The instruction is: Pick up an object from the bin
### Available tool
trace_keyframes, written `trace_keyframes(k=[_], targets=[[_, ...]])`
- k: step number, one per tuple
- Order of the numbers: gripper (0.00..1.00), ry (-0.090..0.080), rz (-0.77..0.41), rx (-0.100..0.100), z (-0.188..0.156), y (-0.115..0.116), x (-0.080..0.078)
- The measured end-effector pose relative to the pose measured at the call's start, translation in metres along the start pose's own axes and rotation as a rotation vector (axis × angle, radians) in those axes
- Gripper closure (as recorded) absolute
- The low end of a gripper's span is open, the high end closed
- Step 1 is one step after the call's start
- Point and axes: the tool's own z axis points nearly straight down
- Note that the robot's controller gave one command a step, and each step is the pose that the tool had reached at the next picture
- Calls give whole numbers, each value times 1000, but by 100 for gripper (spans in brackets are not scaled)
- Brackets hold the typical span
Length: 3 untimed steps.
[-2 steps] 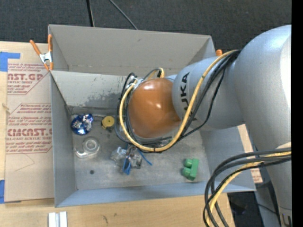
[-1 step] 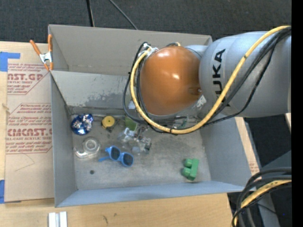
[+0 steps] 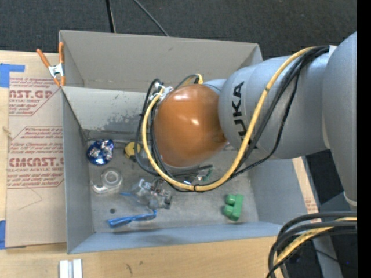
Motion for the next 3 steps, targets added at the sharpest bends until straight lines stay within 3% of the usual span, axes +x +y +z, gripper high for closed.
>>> trace_keyframes(k=[1, 2, 3], targets=[[0, -2, 4, 3, -2, -2, 0], [0, 2, -142, -1, 65, 23, -15], [100, -5, -138, 7, 62, 20, -16]])
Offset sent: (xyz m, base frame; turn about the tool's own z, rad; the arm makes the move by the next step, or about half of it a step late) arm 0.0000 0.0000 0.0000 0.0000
